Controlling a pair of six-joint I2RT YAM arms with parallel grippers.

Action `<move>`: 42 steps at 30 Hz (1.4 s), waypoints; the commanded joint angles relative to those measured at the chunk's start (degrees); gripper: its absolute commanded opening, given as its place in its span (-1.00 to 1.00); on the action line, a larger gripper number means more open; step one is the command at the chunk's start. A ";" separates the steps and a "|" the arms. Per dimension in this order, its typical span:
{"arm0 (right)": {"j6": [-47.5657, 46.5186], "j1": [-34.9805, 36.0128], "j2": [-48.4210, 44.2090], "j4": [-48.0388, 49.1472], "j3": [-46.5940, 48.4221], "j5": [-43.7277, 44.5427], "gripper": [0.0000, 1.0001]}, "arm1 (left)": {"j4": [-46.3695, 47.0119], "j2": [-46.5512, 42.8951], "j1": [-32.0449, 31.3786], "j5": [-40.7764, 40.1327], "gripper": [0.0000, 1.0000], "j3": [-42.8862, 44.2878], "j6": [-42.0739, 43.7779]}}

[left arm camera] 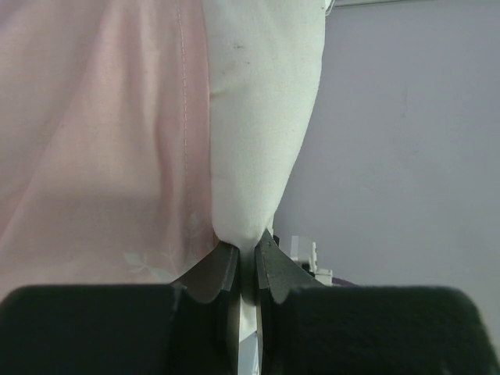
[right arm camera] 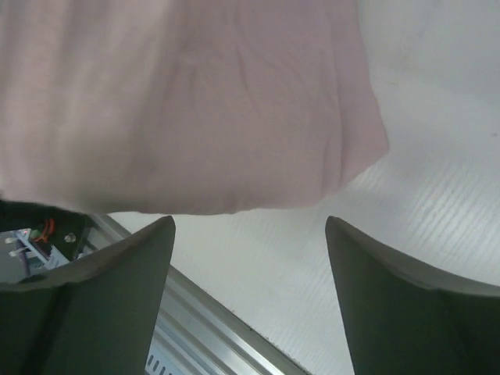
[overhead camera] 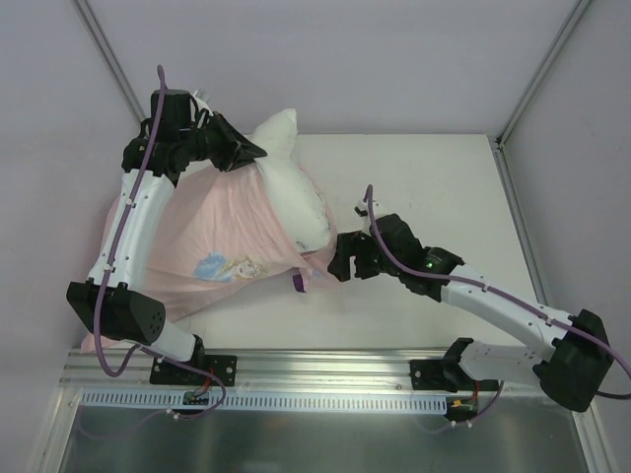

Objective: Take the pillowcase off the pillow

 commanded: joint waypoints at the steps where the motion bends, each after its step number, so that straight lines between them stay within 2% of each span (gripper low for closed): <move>1: -5.25 0.94 -2.32 9.88 -0.48 -5.05 0.69 | 5.79 -4.48 -0.36 2.05 -1.00 1.52 -0.79; 5: -7.73 1.48 1.54 9.99 2.77 -4.72 0.71 | 5.87 -4.65 -0.36 2.40 -1.00 0.99 -1.14; 7: -8.00 1.48 3.56 10.87 4.96 -4.54 0.44 | 5.79 -5.18 -0.36 2.05 -1.00 0.73 -1.14; 8: -7.82 1.48 5.05 11.13 5.58 -4.45 0.10 | 5.87 -5.27 -0.36 2.05 -1.00 0.64 -1.14; 12: -5.28 1.48 5.16 13.68 4.28 -1.83 -0.98 | 5.79 -5.88 -0.27 1.79 -1.00 0.55 -1.06; 15: -1.68 1.04 2.27 15.26 0.07 2.03 -0.99 | 5.79 -6.15 1.04 2.31 -1.00 0.90 -1.49; 16: -0.28 0.43 1.12 16.92 -3.95 2.66 -0.99 | 5.87 -6.32 1.57 2.66 -1.00 0.90 -1.67; 19: 6.14 -0.98 -3.36 21.50 -13.09 3.28 -0.99 | 5.87 -6.85 3.68 3.19 -1.00 1.43 -2.02; 23: 11.94 -1.42 -5.22 24.84 -20.33 3.46 -0.99 | 5.87 -7.38 5.35 4.25 -1.00 1.52 -2.46; 29: 17.49 -0.38 -2.32 32.14 -24.56 -1.19 -0.98 | 5.96 -7.73 5.18 4.51 -1.00 1.08 -2.99; 35: 16.70 9.11 0.15 27.15 -23.15 -0.93 -0.99 | 5.96 -6.59 1.41 3.72 -1.00 1.25 -2.64; 36: 16.26 10.17 -0.82 22.61 -23.68 -0.32 -0.89 | 5.96 -6.59 0.96 3.72 -1.00 0.91 -1.94; 37: 16.00 10.18 -2.30 20.04 -24.20 -0.32 -0.71 | 5.96 -6.59 0.52 3.81 -1.00 0.73 -1.59; 38: 14.69 10.09 -6.93 15.75 -24.99 2.73 -0.17 | 5.96 -6.50 -0.35 3.81 -1.00 0.29 -1.41; 39: 13.63 9.31 -9.76 12.58 -25.70 3.37 0.15 | 5.96 -6.33 -1.06 3.90 -1.00 -0.50 -0.97; 40: 12.58 8.43 -12.83 9.15 -25.53 4.24 0.59 | 6.05 -6.06 -2.11 3.29 -1.00 -0.94 -0.71; 42: 8.99 3.88 -20.90 -0.84 -24.13 5.21 0.82 | 6.40 -4.67 -7.20 1.71 -1.00 -2.78 -0.44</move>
